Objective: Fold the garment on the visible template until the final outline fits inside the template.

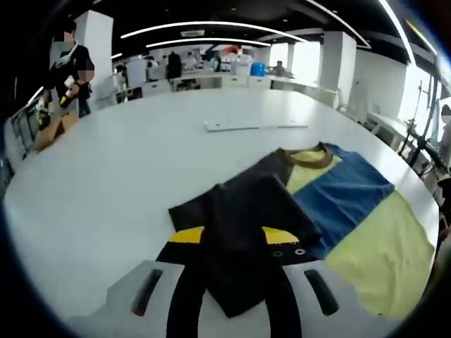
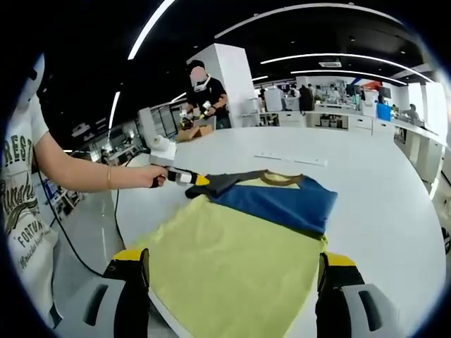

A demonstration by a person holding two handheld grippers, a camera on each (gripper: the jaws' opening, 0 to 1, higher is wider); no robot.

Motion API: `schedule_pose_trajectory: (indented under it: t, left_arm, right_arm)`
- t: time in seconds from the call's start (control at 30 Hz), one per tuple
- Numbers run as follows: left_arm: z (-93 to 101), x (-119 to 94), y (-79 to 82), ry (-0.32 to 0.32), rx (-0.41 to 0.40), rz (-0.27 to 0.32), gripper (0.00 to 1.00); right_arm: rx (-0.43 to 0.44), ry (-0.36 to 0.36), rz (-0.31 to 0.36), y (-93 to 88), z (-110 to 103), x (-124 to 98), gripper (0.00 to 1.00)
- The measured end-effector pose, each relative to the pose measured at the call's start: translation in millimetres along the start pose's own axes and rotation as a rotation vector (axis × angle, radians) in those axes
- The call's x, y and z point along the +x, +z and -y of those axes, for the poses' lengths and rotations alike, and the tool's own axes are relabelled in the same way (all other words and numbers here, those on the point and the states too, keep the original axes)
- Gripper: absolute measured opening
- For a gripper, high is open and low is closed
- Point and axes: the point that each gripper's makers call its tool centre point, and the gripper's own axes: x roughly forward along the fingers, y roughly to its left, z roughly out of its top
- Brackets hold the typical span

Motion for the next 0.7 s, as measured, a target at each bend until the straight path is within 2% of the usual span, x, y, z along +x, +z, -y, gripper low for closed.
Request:
schedule_pose_trajectory:
  t: [0.23,0.43,0.5,0.7]
  left_arm:
    - [-2.4,5,-15.1,0.002,-0.037,-0.03,0.21]
    - [-1.2,5,-14.2,0.0,-0.042,-0.02,0.18]
    - [0.5,4,-14.9,-0.005,-0.039,-0.029,0.12]
    - [2.1,4,-15.9,-0.007,-0.119,-0.037,0.07]
  right_arm:
    - [-0.001,-0.003,-0.015,-3.5,2,0,0.99]
    - [0.002,-0.003,-0.019,-4.8,3,2,0.99]
    - [0.0,-0.004,-0.024,-6.2,3,3,0.99]
    - [0.003,-0.001,-0.02,-5.4,2,4,0.99]
